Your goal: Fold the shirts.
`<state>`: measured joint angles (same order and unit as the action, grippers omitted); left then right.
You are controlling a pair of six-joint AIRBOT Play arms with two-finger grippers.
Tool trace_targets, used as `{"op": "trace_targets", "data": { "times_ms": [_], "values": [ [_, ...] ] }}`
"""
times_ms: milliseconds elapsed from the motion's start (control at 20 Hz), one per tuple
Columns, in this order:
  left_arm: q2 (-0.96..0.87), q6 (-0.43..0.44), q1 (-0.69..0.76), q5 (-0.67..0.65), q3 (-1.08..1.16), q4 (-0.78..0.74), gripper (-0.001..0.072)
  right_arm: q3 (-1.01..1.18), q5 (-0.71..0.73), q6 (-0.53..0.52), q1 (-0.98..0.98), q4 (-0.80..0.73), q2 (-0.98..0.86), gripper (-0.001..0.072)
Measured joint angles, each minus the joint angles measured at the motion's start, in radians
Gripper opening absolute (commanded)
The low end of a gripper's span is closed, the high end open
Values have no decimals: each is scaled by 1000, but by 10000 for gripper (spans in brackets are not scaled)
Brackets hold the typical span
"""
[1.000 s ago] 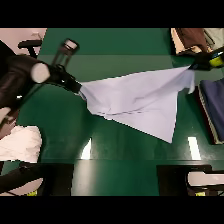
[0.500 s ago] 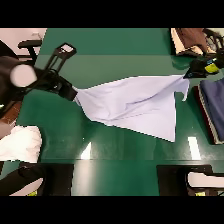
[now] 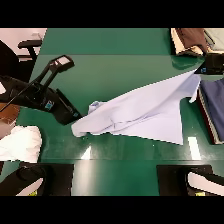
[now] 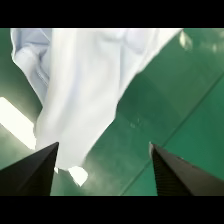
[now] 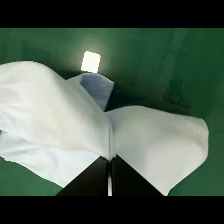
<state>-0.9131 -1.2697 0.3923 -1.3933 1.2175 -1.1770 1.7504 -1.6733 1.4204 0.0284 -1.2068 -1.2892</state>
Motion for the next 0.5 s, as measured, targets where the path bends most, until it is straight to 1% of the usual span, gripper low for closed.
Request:
{"op": "trace_targets", "data": {
  "times_ms": [100,250,500],
  "values": [
    [-10,-24,0,80,-3,1,666,0,0,6,0,0,6,12],
    [-81,-54,0,152,-6,-14,666,0,0,9,0,0,11,12],
    [-327,-92,-32,291,-7,-22,666,0,23,10,0,1,14,12]
  ]
}}
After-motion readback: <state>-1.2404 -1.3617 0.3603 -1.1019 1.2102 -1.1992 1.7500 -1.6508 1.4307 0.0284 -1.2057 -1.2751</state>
